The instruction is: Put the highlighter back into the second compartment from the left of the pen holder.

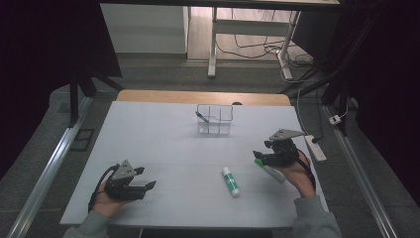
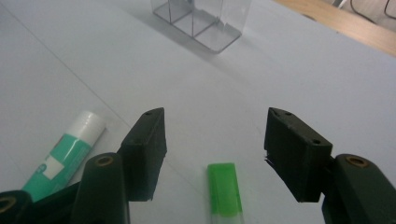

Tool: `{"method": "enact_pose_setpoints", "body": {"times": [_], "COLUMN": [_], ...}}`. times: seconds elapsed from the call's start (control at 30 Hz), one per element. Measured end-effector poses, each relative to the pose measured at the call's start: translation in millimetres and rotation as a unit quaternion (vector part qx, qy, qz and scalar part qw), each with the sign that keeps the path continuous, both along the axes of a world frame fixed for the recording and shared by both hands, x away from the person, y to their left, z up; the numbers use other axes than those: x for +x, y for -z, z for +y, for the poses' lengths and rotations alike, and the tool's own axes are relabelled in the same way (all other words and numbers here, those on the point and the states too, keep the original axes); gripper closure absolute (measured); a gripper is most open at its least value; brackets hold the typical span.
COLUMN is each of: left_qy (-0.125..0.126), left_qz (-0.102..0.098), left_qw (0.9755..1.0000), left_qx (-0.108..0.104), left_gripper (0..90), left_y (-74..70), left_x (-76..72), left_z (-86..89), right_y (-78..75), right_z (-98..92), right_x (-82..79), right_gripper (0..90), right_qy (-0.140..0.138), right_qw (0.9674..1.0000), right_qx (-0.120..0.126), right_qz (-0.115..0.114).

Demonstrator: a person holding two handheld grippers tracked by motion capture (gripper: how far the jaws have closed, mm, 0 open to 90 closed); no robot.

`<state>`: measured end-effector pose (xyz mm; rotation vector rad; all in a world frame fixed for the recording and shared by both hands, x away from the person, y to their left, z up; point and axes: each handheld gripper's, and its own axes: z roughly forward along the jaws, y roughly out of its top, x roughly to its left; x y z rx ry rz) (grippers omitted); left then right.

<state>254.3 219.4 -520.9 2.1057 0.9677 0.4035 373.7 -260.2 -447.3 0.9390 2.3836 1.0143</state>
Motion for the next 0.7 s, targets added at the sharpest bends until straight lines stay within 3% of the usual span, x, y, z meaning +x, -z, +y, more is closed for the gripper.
{"method": "enact_pose_setpoints", "body": {"times": [0.3,0.5,0.7], "left_qy": [0.002,0.004,0.003], "left_qz": [0.0,0.001,0.003], "left_qw": [1.0,1.0,1.0], "left_qx": [0.005,0.007,0.007], "left_gripper": [30.8,30.8,30.7], "left_y": [1.0,1.4,2.0], "left_x": [0.1,0.1,0.4], "left_z": [-0.3,-0.8,-0.4], "right_y": [0.8,7.5,14.1], "right_z": [-5.7,-8.1,-9.2], "right_x": [1.3,5.7,10.3], "right_gripper": [37.6,34.9,34.2], "right_qy": [-0.004,-0.004,-0.002], "right_qw": [0.9994,0.9974,0.9956], "right_qx": [-0.026,-0.059,-0.074], "right_qz": [0.021,0.042,0.058]}}
